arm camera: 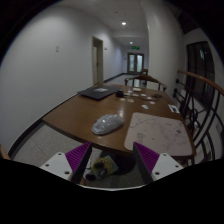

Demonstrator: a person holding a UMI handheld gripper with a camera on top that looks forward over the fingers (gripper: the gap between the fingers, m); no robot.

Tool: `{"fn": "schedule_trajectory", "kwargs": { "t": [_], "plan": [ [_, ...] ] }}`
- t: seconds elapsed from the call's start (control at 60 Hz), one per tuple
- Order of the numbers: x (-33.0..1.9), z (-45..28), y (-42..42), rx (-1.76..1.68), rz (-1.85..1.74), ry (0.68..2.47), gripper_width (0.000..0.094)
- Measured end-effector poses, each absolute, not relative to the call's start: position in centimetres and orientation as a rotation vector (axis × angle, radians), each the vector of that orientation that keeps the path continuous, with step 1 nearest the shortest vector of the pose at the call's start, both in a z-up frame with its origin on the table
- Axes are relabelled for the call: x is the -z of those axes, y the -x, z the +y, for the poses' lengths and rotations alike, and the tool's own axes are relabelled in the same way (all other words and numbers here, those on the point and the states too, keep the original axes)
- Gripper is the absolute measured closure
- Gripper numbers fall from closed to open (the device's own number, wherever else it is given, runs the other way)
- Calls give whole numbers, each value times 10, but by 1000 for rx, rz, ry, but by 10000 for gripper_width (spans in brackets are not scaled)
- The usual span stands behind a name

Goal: Arrange mouse

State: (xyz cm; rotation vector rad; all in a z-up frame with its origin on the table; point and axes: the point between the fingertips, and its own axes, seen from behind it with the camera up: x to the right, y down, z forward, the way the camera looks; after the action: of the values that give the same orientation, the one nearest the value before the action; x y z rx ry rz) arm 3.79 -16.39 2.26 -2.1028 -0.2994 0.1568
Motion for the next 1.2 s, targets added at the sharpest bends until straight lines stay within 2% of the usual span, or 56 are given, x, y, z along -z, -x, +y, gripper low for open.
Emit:
{"fn": "schedule_trajectory", "kwargs": {
  "t": [0.267, 0.567, 0.6, 0.667, 0.767, 0.783, 0.85, 1.0, 1.05, 1.117, 1.2],
  "plan": [
    [12, -92, 15, -217, -270, 2150, 78],
    [16, -7, 47, -111, -210, 2136, 97],
    [16, -2, 49, -107, -201, 2131, 165],
    [16, 3, 50, -88, -190, 2105, 432],
    [15, 4, 53, -63, -253, 2094, 506],
    [13, 2, 56, -76, -266, 2098, 542],
    [-7, -10, 70, -181, -303, 2086, 589],
    [-156, -12, 14, -104, -227, 1790, 592],
    [-189, -20, -23, -89, -160, 1745, 595],
    [-208, -25, -82, -43, -69, 1730, 595],
    [-177, -33, -151, 48, 40, 1790, 594]
  ]
}}
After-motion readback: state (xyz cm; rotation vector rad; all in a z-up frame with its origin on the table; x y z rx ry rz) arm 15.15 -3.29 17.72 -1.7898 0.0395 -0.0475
